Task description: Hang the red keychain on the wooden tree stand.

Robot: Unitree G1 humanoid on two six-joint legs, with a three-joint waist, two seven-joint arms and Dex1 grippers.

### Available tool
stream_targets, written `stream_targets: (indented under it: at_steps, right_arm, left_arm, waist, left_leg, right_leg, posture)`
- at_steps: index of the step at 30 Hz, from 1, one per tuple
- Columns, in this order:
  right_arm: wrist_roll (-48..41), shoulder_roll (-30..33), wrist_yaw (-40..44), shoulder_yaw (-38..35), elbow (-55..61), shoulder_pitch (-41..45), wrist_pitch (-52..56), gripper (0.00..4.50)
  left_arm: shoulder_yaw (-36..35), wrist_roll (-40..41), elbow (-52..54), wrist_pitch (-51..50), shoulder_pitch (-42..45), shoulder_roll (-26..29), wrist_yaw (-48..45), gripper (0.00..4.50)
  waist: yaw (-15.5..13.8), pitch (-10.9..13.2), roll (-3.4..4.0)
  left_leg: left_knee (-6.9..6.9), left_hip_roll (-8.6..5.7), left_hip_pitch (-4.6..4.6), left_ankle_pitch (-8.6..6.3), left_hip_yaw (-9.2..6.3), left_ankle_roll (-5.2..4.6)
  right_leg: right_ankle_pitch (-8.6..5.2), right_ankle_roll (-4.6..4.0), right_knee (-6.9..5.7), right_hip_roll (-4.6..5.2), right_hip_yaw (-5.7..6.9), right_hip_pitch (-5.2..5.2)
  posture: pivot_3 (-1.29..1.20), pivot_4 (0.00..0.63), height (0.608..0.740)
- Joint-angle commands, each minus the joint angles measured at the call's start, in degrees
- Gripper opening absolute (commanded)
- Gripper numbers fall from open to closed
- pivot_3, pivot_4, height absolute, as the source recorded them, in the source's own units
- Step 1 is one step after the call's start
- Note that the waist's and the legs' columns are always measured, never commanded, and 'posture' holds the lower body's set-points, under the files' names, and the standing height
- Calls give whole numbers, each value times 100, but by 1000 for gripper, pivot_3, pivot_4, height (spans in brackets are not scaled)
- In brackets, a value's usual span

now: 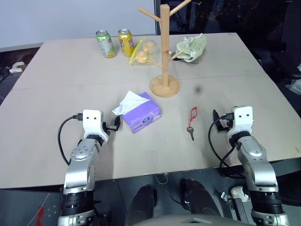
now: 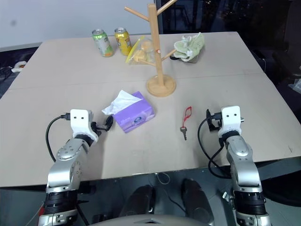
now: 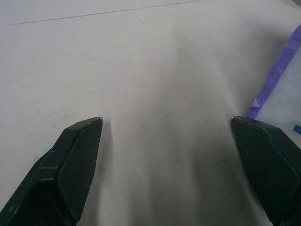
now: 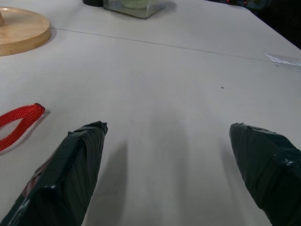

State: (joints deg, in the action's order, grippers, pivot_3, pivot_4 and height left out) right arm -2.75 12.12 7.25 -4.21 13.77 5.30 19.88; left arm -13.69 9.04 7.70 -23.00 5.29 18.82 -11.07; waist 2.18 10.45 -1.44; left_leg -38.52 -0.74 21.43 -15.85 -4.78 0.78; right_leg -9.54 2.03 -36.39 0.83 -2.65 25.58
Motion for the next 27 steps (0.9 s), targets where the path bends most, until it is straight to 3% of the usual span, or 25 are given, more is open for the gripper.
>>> stream_targets:
  at_steps: [1, 4, 8, 13, 20, 27]
  right_arm:
    - [-7, 47, 38, -29, 237, 55, -39, 4500]
    - [-45, 160, 237, 29, 169, 223, -64, 4500]
    - [-272, 355, 744, 157, 207, 455, -34, 4500]
    - [-1352, 667, 2006, 297, 676, 877, 467, 4500]
    - [-3140, 1607, 3595, 342, 1337, 1462, 1850, 4500]
    - [-3767, 2110, 4017, 540, 1691, 1821, 2444, 4500]
  left_arm:
    - [-348, 305, 384, -321, 7, 308, -210, 4479]
    - [-1168, 1295, 624, -1127, 201, 834, -701, 4479]
    - [-1778, 2500, 453, -2262, 570, 1107, -990, 4479]
    - [-1716, 3415, 288, -3377, 812, 1711, -1721, 4479]
    - [-1459, 3852, -174, -3946, 1232, 2212, -2326, 4479]
    - [-861, 3694, -446, -3937, 1405, 2247, -2660, 4479]
  waist:
    - [4, 0, 0]
    - [48, 3, -3]
    - [32, 5, 3]
    - [38, 7, 1]
    - [31, 9, 2]
    - [24, 9, 1]
  left_leg:
    - [0, 0, 0, 0, 0, 0]
    - [0, 7, 5, 0, -3, 0]
    - [3, 14, 1, 0, -1, 0]
    - [3, 12, 10, 0, -4, 0]
    - [5, 13, 10, 0, -10, 0]
    - [8, 13, 15, -1, -12, 0]
  right_leg:
    - [0, 0, 0, 0, 0, 0]
    - [0, -1, 0, -7, 4, 6]
    - [-1, -2, 2, -13, 4, 5]
    - [0, -1, 11, -13, 5, 5]
    - [-1, -1, 17, -13, 11, 3]
    - [-1, -1, 23, -11, 14, 5]
  posture:
    - [0, 150, 740]
    - [0, 150, 740]
    - [0, 150, 740]
    - [0, 150, 740]
    - [0, 150, 740]
    - [0, 150, 740]
